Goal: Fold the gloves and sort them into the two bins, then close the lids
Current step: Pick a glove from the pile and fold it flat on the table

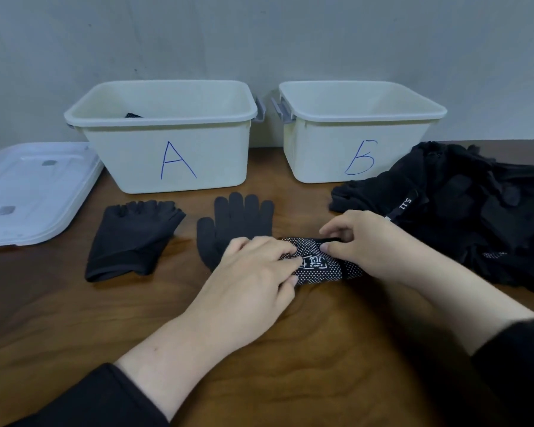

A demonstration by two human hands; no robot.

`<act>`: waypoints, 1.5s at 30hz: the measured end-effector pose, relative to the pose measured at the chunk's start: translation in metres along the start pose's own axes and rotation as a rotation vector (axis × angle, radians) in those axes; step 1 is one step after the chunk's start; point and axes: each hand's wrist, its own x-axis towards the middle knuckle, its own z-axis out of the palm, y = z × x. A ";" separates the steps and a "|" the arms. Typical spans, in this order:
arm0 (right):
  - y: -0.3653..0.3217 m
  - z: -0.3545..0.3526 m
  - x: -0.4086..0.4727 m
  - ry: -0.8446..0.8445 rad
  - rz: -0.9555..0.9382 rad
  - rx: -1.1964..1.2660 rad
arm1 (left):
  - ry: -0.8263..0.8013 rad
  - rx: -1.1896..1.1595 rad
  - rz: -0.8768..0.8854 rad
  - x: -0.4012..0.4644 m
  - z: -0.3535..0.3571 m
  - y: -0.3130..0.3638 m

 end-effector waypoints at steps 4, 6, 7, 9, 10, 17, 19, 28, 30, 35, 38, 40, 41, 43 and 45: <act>-0.013 -0.017 0.010 -0.182 -0.047 -0.048 | -0.023 0.007 0.002 0.003 0.001 -0.004; -0.024 -0.024 0.017 -0.291 -0.073 -0.099 | -0.016 0.001 0.009 0.003 0.001 -0.006; -0.029 -0.027 0.021 -0.340 -0.077 -0.115 | -0.008 0.001 0.016 0.003 0.001 -0.006; -0.037 -0.029 0.029 -0.425 -0.079 -0.146 | 0.016 -0.014 0.020 0.002 0.002 -0.007; -0.040 -0.030 0.032 -0.467 -0.078 -0.160 | 0.031 -0.030 0.015 0.002 0.002 -0.008; -0.045 -0.026 0.036 -0.560 -0.063 -0.147 | 0.232 -0.278 -0.110 0.000 -0.004 -0.011; -0.040 -0.030 0.030 -0.537 -0.055 -0.107 | 0.351 -0.543 -0.276 0.000 -0.011 -0.005; -0.041 -0.038 0.000 -0.181 0.041 0.583 | 0.544 -1.455 -0.807 0.011 -0.031 0.025; -0.050 -0.035 -0.004 -0.157 0.030 0.620 | 0.405 -1.647 -0.816 0.014 -0.037 0.031; -0.068 -0.030 -0.010 -0.110 0.011 0.709 | 0.257 -1.852 -0.786 0.019 -0.053 0.021; -0.074 -0.030 -0.012 -0.121 0.049 0.760 | 0.271 -1.869 -0.784 0.020 -0.059 0.011; -0.080 -0.031 -0.017 -0.265 0.075 0.913 | 0.270 -1.879 -0.751 0.021 -0.064 0.008; -0.083 -0.032 -0.019 -0.330 0.075 0.977 | 0.272 -1.867 -0.727 0.021 -0.067 0.007; -0.085 -0.033 -0.021 -0.368 0.062 1.030 | 0.303 -1.768 -0.690 0.022 -0.072 0.004; -0.083 -0.034 -0.018 -0.349 0.044 1.045 | 0.358 -1.637 -0.669 0.022 -0.076 -0.001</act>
